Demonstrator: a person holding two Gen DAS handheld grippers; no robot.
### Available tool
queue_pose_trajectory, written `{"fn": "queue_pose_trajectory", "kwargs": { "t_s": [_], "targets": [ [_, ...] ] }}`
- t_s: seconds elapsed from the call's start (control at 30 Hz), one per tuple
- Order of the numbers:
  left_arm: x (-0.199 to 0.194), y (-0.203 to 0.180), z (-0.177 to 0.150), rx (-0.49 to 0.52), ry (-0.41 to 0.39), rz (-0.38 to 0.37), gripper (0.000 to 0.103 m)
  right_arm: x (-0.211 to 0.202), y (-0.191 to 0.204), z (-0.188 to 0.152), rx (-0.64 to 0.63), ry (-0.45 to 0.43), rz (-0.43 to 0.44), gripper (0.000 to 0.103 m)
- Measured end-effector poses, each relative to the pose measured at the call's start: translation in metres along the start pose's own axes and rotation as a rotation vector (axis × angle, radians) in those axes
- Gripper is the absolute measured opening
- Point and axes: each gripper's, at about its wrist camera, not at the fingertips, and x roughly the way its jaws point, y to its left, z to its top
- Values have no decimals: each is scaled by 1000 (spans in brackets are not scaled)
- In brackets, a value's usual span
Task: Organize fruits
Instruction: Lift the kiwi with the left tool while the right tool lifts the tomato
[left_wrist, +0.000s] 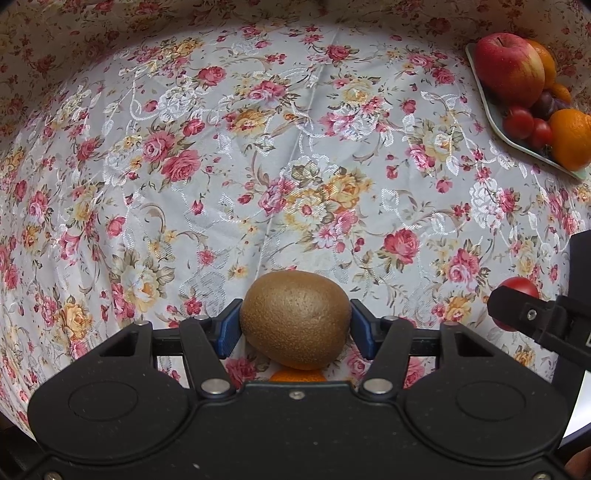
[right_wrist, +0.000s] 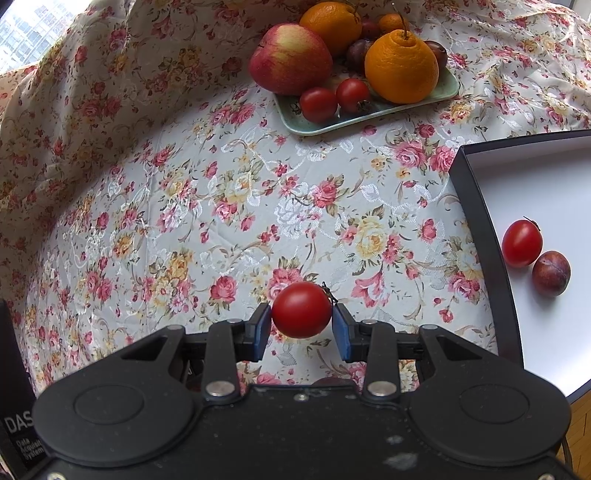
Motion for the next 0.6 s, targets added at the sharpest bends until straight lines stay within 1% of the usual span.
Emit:
{"fn": "queue_pose_trajectory", "kwargs": {
  "t_s": [0.23, 0.57, 0.6],
  "targets": [
    [-10, 8, 0, -45, -9, -17, 63, -4, 0, -1, 0, -6, 5, 38],
    [-39, 10, 4, -43, -70, -4, 63, -13, -3, -3, -10, -16, 11, 38],
    [-43, 1, 0, -43, -73, -4, 63, -14, -4, -3, -11, -17, 11, 38]
  ]
}}
